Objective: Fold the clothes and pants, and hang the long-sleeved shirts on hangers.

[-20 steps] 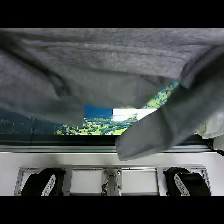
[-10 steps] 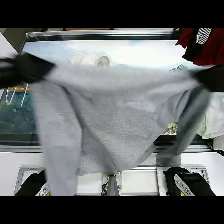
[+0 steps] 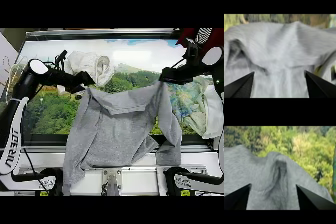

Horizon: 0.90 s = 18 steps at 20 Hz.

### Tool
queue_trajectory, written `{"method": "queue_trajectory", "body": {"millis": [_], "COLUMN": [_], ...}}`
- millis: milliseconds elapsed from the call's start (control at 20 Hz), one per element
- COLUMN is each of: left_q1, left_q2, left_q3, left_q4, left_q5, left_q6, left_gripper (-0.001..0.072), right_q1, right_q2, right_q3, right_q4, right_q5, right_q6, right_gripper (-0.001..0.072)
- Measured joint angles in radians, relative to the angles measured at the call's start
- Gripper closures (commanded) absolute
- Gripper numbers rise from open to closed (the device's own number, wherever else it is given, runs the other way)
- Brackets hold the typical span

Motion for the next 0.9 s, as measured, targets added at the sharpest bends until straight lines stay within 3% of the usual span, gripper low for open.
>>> {"method": "queue_trajectory", "body": {"millis": [200,450,650,900], "left_q1": [0.032,-0.074,-0.245,-0.416], "left_q2": [-0.042,0.040,0.074,0.031], "left_q3": [0.097,-0.069,-0.258,-0.351], "left_q4": [0.034,0.219,0.312,0.394], "left_q5": [0.024,0.043,0.108,0.225], "left_q6": [-0.007,0.000,0.000,-0.056], "left_gripper": [0.0023,0.0022,0.0022,0.0022], "right_q1": [0.005,0.100,0.216,0.285], "right_q2": [0.010,0.103,0.109,0.025], "right_q3": [-0.011,-0.202,-0.418,-0.513], "right_q4": [-0.004,-0.070,-0.202,-0.282], "right_q5": [-0.103,-0.075,-0.128,-0.298], "right_q6": [-0.076,-0.190,-0.151,-0.046], "right_gripper": [0.0060,0.0060,0.0060,0.0061]}}
